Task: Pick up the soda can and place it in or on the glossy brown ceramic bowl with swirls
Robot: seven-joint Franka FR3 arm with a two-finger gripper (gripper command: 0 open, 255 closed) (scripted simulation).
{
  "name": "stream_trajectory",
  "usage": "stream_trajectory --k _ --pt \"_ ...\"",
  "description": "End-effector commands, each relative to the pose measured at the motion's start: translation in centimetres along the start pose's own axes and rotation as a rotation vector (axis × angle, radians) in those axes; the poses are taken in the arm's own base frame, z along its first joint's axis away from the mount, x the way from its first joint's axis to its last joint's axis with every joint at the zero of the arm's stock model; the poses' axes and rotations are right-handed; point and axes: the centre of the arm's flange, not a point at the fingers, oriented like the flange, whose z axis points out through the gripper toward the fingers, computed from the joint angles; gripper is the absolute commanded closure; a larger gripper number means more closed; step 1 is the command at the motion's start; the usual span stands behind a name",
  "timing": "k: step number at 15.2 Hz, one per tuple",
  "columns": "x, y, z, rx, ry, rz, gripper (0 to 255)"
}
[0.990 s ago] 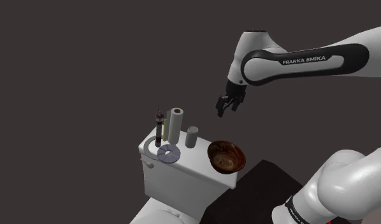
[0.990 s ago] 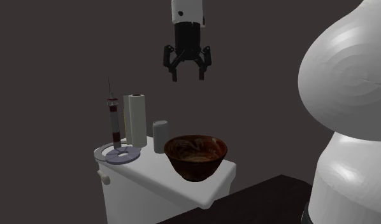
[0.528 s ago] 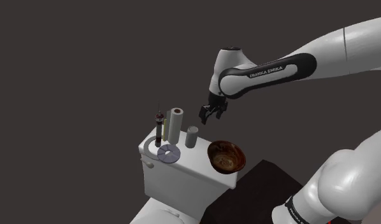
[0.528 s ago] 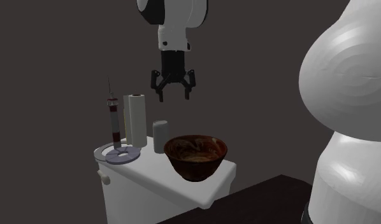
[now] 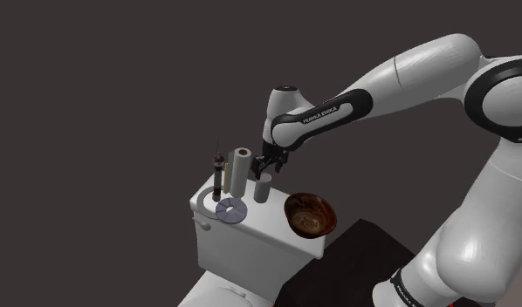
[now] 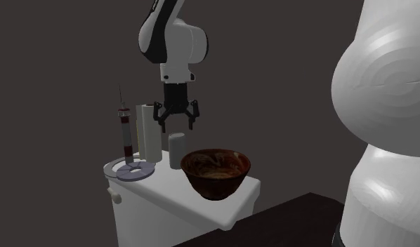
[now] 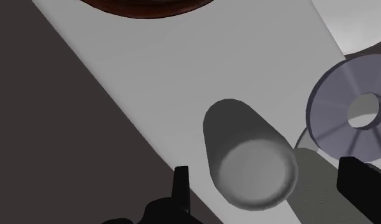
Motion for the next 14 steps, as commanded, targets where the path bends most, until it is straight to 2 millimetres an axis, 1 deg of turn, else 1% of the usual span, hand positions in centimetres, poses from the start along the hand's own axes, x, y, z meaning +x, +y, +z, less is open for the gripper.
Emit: stream_trajectory --k 1,8,14 --pt "0.5 -0.2 1.2 0.002 -0.001 0.003 0" --pt "0.5 -0.2 4.7 0.002 -0.001 0.003 0" --pt "0.5 -0.2 4.7 0.002 -0.001 0.003 0"
